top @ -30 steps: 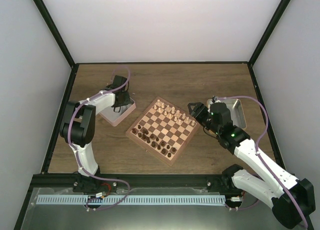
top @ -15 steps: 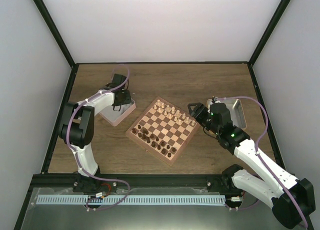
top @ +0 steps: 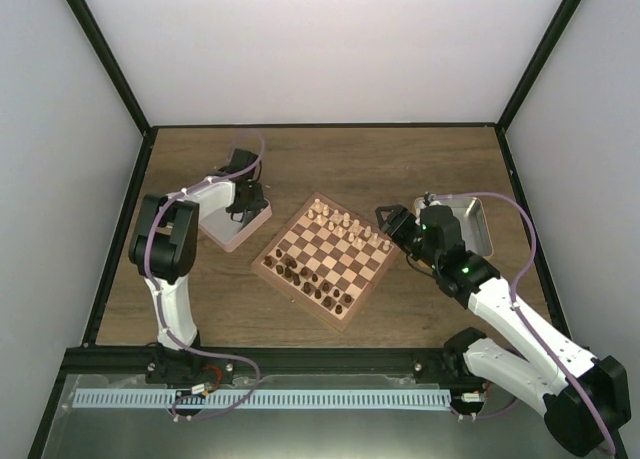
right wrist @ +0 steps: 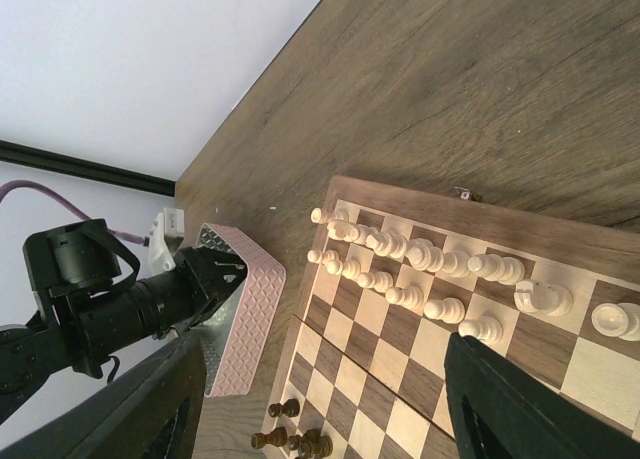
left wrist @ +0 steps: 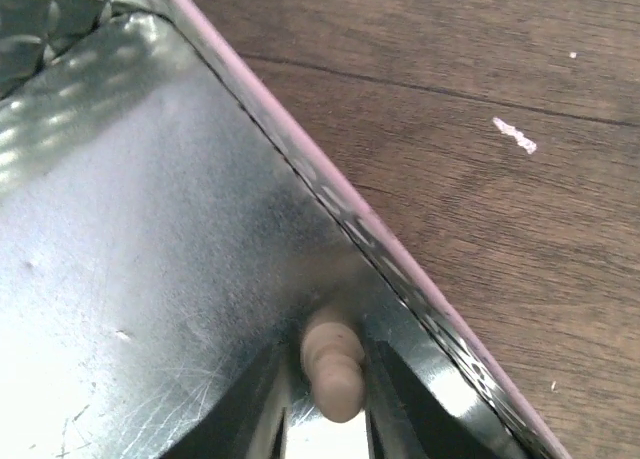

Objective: Set up the chess pieces on the board
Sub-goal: Pick up the chess piece from the storage box, then place the chess piece on the chessboard.

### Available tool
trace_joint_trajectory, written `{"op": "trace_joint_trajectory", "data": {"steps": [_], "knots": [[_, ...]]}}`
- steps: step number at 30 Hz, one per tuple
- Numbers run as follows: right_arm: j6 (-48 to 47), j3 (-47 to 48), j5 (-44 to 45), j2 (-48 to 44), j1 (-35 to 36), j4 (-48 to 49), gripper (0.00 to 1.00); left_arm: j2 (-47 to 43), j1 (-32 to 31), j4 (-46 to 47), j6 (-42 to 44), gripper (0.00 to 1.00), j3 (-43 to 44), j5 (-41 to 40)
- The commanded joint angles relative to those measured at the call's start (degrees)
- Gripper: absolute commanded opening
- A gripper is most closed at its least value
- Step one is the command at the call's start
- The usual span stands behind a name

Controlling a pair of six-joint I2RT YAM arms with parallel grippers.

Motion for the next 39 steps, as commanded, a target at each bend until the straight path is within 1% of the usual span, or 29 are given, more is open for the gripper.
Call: {"op": "trace_joint_trajectory", "data": {"steps": [1,3,4,7,12,15,17,20,24,27,30,34,39], "knots": [[-0.3,0.1,0.6,-0.6,-0.4,0.3,0.68,0.4,0.4,0.1,0.2,0.19,0.7,-0.7],[-0.3,0.1,0.6,-0.6,-0.4,0.3,0.67,-0.2,0.4,0.5,0.3,0.11,0.5,-1.4],[-0.3,0.1,0.6,-0.7,-0.4,0.3,0.67,-0.9,0.4,1.0,0.3,0.09,0.4,-2.0],[-0.2,0.0,0.7,-0.9,-0.4,0.0,0.67,-4.5,0.3,2.8,0.4,0.08,-1.5,-3.3],[-0.2,-0.2,0.7,-1.1,-0.4,0.3,0.67,-8.4,0.2,-0.1,0.4,0.08,-1.7,-4.9],[-0.2,-0.1,0.7,-1.2,-0.4,0.2,0.67,-11.6,-0.8,-1.5,0.6,0.08,-3.0,-3.5],[-0.4,0.1,1.7,-1.6,-0.4,-0.4,0.67,-14.1,-2.6,-2.6,1.1,0.08,-3.6,-1.7],[-1.7,0.7,5.8,-3.0,-0.4,-2.8,0.68,-17.7,-7.9,-3.9,1.5,0.08,-3.9,0.3],[-4.5,2.3,11.9,-5.2,-0.4,-6.4,0.68,-20.3,-18.2,-4.6,0.8,0.09,-3.4,2.6],[-5.7,4.2,18.0,-6.2,-0.5,-11.0,0.68,-19.5,-26.2,-5.1,-0.5,0.1,-1.2,3.1],[-5.4,6.5,24.6,-8.0,-0.5,-16.7,0.68,-16.6,-33.0,-5.9,-1.8,0.11,2.1,2.7],[-3.5,8.6,33.4,-12.4,-0.5,-23.1,0.68,-12.1,-38.8,-7.1,-2.1,0.11,6.2,1.9],[-2.3,8.6,38.9,-18.5,-0.5,-26.5,0.67,-6.9,-42.4,-7.4,-2.0,0.11,9.9,3.2]]}}
